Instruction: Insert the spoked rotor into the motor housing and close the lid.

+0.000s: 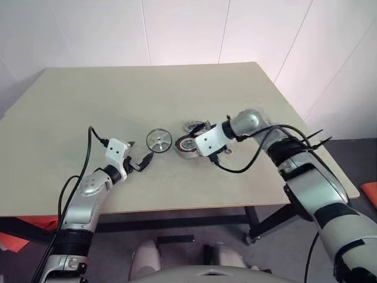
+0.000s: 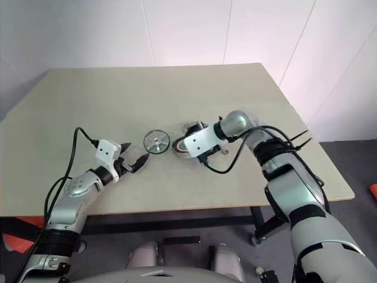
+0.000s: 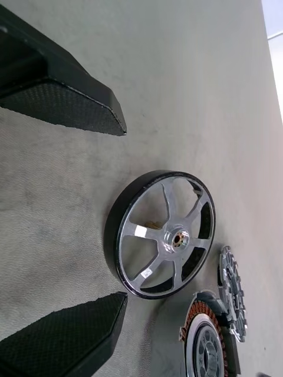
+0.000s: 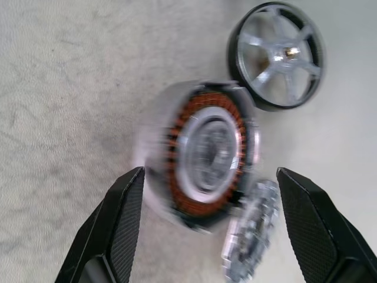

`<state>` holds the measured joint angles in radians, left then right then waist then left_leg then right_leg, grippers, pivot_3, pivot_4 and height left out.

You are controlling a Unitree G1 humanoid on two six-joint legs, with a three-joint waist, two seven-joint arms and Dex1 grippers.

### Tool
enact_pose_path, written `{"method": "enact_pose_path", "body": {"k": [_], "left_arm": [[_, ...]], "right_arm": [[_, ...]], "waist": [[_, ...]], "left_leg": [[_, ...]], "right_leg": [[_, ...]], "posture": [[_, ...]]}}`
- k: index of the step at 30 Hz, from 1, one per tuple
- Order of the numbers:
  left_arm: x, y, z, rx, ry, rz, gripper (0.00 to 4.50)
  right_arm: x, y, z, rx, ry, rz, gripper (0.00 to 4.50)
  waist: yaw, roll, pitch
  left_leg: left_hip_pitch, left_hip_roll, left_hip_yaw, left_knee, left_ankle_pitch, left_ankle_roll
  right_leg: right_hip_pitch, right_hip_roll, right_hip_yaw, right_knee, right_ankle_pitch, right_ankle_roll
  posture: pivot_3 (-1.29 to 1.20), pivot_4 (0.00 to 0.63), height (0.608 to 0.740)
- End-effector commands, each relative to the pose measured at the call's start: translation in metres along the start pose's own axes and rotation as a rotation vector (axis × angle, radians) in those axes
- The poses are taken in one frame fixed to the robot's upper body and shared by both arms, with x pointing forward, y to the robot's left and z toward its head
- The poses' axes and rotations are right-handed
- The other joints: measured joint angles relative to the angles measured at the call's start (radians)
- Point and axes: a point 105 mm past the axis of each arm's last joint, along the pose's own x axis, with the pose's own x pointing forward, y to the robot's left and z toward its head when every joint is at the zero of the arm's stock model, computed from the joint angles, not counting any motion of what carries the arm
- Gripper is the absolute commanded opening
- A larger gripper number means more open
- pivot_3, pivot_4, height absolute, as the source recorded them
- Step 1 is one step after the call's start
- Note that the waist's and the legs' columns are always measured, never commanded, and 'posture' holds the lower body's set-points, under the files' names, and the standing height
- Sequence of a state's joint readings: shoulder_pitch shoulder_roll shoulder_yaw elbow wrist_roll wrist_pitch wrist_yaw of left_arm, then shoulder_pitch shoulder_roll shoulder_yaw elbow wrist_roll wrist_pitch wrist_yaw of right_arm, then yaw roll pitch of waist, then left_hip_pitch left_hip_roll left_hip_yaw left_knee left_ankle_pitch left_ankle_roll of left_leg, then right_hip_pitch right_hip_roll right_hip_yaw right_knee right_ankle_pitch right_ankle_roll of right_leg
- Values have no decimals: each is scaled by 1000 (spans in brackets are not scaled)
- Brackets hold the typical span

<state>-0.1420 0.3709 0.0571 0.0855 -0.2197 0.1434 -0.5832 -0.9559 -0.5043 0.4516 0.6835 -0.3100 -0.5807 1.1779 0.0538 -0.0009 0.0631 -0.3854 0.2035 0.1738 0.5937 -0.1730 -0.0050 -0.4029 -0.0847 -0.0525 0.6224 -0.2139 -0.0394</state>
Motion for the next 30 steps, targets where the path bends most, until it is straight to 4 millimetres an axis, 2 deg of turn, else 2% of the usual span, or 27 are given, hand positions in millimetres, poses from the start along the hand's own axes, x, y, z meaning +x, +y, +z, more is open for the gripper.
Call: {"method": "enact_pose_path", "body": {"k": [1, 4, 9, 11, 13, 17, 23, 27, 30], "left_arm": [[6, 2, 17, 31, -38, -39, 4500], [11, 2, 20, 43, -32, -70, 4500], [25, 2, 29, 47, -41, -117, 4500], [28, -2, 29, 57, -33, -149, 4500], [30, -3, 27, 68, -20, -175, 4500], [31, 0, 28, 83, -13, -185, 4500], [29, 0, 27, 88, -15, -189, 4500], [31, -4, 23, 77, -19, -182, 4500], [34, -9, 29, 56, -41, -188, 4500]], "right_arm": [[-30, -6, 1, 78, -2, -134, 4050], [-42, 7, -8, 190, 36, -193, 4050], [-57, 43, -45, 626, 107, -401, 4050], [-55, 56, -46, 890, -15, -508, 4050], [-54, 69, -48, 1052, -72, -550, 4050], [-51, 79, -44, 1137, -89, -557, 4050], [-49, 80, -56, 1211, -52, -584, 4050], [-42, 91, -60, 1215, 1, -540, 4050], [-40, 97, -62, 1223, 22, -519, 4050]], "waist": [[8, 0, 0], [19, 0, 0], [25, 0, 0], [26, 0, 0], [24, 1, 0], [23, 2, 0], [27, 2, 0], [31, 2, 0], [38, 2, 0]], "left_leg": [[0, 0, 0, 0, 0, 0], [3, 0, 0, 0, 0, 0], [6, 0, 0, 0, 0, -1], [7, -1, 0, 0, 0, -1], [7, -1, 0, -1, 0, -1], [7, 0, 1, -4, 1, -2], [9, -1, 1, -8, 2, -5], [9, -1, 1, -9, 2, -5], [9, -2, 1, -11, 3, -5]], "right_leg": [[1, 0, 0, 0, 0, 0], [3, 0, 1, 0, 0, 0], [6, 0, 1, -1, 0, 1], [6, 0, 2, -1, -1, 1], [7, 0, 2, -2, -1, 2], [4, 0, 2, -2, 0, 2], [5, 0, 1, -2, -4, 8], [5, 0, 1, -4, -4, 8], [5, 0, 1, -5, -1, 3]], "posture": [[0, 0, 740], [0, 0, 740], [0, 0, 740], [0, 0, 740], [0, 0, 740], [0, 0, 740], [0, 0, 740], [0, 0, 740], [0, 0, 740]]}}
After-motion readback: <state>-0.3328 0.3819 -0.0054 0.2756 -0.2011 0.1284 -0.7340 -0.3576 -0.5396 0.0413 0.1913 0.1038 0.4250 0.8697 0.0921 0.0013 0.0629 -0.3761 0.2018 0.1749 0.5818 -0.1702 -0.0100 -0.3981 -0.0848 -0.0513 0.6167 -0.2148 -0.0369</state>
